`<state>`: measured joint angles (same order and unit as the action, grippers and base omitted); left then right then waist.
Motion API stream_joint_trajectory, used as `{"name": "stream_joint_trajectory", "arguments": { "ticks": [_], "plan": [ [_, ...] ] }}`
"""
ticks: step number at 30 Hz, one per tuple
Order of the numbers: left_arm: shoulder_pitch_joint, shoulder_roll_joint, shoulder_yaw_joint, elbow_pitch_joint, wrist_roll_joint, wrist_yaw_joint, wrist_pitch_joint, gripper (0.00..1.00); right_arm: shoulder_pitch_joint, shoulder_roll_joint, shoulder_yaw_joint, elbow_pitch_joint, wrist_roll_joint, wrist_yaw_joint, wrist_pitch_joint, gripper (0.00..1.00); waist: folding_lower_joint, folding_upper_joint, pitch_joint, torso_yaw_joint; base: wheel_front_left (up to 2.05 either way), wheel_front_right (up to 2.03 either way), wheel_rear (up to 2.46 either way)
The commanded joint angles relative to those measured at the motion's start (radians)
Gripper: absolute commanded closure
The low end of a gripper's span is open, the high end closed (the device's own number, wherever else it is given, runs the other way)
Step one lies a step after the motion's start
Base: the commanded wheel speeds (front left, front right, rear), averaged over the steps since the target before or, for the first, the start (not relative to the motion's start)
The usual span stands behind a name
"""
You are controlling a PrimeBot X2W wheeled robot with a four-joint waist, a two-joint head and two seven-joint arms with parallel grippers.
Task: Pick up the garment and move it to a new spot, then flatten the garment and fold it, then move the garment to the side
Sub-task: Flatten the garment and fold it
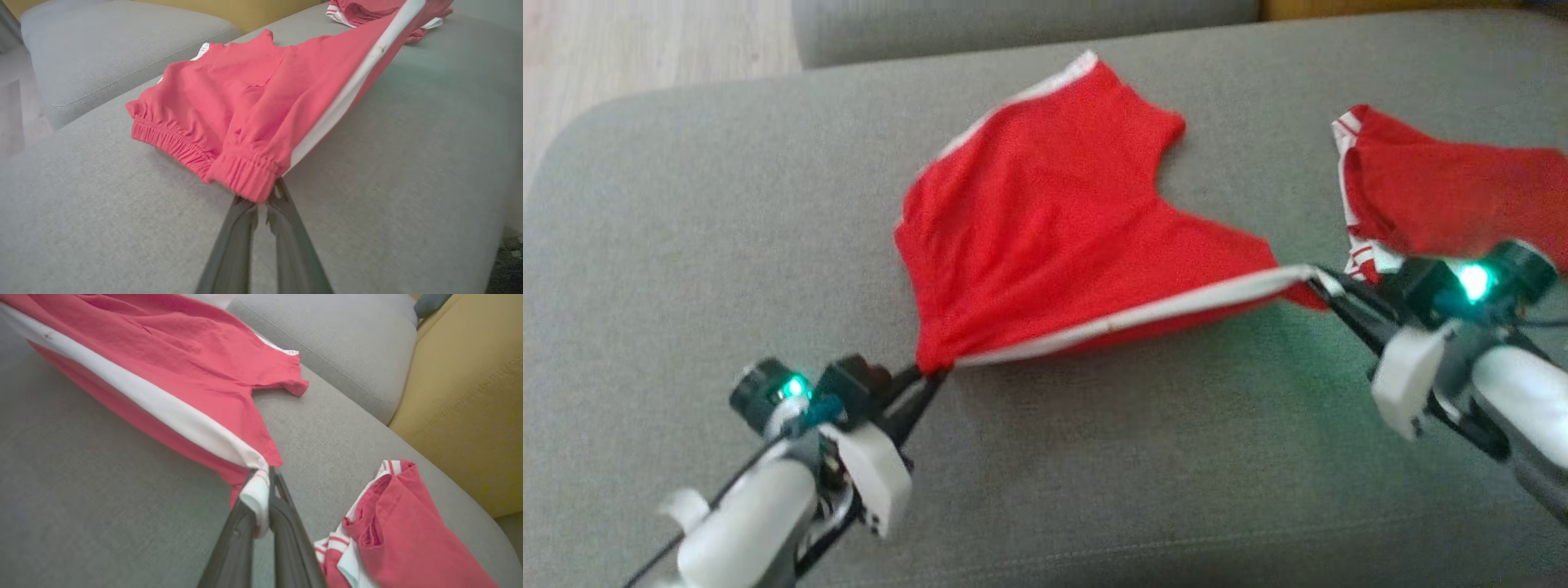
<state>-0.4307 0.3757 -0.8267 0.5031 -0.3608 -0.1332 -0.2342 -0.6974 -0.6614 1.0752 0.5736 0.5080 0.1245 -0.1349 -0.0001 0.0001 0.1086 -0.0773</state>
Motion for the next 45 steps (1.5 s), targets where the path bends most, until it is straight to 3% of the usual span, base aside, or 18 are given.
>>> {"name": "stream_joint_trajectory", "arguments": {
  "ticks": [1,9,15,25,30,35,45],
  "plan": [
    [-0.005,0.050,0.040,-0.051,-0.017,0.005,0.012,1.00,0.028,-0.073,0.008,-0.044,0.026,0.006,0.011,1.00,0.0001,-0.0001,-0.027,-0.010,0.00,0.00,0.00],
    [0.140,0.104,0.007,-0.290,-0.065,0.030,0.132,1.00,0.128,-0.265,0.056,-0.274,0.134,0.006,0.117,1.00,0.0001,-0.0001,-0.062,-0.020,0.00,0.00,0.00],
    [0.165,0.132,0.009,-0.426,-0.075,0.061,0.187,1.00,0.130,-0.355,-0.007,-0.386,0.150,0.006,0.166,1.00,0.0001,-0.0001,-0.050,-0.010,0.00,0.00,0.00],
    [0.067,0.124,0.080,-0.468,-0.101,0.089,0.199,1.00,0.026,-0.325,-0.130,-0.393,0.043,0.006,0.204,1.00,0.0001,-0.0001,0.041,0.047,0.00,0.00,0.00],
    [-0.011,0.098,0.106,-0.447,-0.115,0.082,0.192,1.00,-0.083,-0.293,-0.135,-0.368,-0.017,0.006,0.235,1.00,0.0001,-0.0001,0.114,0.086,0.00,0.00,0.00],
    [-0.085,0.065,0.100,-0.396,-0.114,0.062,0.184,1.00,-0.218,-0.269,-0.080,-0.325,-0.052,0.006,0.257,1.00,0.0001,-0.0001,0.186,0.128,0.00,0.00,0.00],
    [-0.209,-0.006,0.075,-0.256,-0.112,0.032,0.144,1.00,-0.494,-0.231,0.132,-0.207,-0.057,0.006,0.256,1.00,0.0001,-0.0001,0.289,0.209,0.00,0.00,0.00]
  ]
}}
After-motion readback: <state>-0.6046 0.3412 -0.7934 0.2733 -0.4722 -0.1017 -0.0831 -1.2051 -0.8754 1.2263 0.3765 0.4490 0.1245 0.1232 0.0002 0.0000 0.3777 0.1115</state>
